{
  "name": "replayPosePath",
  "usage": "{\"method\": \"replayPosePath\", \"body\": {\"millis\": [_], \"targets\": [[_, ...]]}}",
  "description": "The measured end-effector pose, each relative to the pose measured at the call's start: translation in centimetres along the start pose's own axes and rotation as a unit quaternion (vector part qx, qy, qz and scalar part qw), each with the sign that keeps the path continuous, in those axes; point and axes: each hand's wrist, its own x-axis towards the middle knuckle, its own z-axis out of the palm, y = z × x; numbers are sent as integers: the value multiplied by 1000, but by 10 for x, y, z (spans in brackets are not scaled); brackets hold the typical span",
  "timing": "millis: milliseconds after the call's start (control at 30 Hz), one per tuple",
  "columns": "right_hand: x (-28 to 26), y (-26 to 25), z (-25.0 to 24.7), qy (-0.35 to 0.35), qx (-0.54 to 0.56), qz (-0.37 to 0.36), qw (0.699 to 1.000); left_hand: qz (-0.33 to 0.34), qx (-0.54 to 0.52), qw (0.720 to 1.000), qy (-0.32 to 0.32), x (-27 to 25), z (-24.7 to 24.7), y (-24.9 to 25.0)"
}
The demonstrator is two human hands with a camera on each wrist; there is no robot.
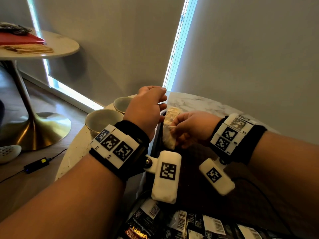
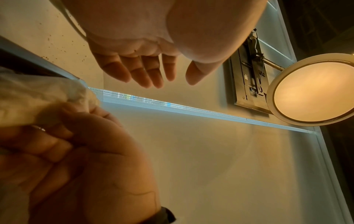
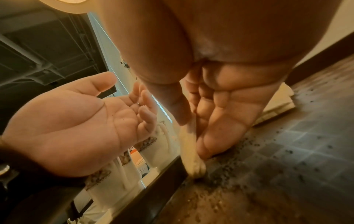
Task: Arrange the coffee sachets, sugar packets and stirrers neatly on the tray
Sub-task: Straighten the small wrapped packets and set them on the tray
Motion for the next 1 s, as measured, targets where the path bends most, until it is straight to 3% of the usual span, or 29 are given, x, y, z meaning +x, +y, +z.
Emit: {"method": "replayPosePath", "body": {"millis": [367, 767, 900, 1000], "targets": [[13, -11, 2, 86, -116, 35, 989, -26, 10, 1000, 8, 1, 0, 0], [6, -13, -1, 82, 11, 82, 993, -81, 28, 996, -14, 1, 1, -1], [-3, -10, -9, 97, 16, 56, 994, -145, 53, 987, -42, -1, 3, -4], [-12, -9, -8, 60, 2, 14, 998, -164, 73, 983, -44, 0, 4, -6]]}}
